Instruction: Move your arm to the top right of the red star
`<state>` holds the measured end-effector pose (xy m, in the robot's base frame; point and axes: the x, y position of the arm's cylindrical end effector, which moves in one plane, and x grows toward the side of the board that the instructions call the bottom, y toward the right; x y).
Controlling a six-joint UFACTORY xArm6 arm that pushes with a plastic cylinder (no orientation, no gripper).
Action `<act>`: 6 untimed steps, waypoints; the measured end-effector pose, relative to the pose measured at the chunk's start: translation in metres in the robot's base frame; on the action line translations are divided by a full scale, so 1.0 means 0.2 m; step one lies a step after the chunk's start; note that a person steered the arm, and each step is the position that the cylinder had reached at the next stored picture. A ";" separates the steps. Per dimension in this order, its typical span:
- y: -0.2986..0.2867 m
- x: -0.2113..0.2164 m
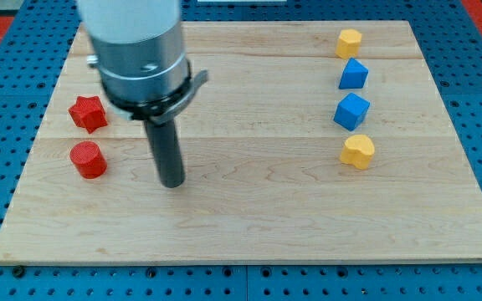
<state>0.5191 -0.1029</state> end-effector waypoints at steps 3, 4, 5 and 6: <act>-0.04 -0.07; 0.09 -0.36; 0.10 -0.64; -0.05 -0.77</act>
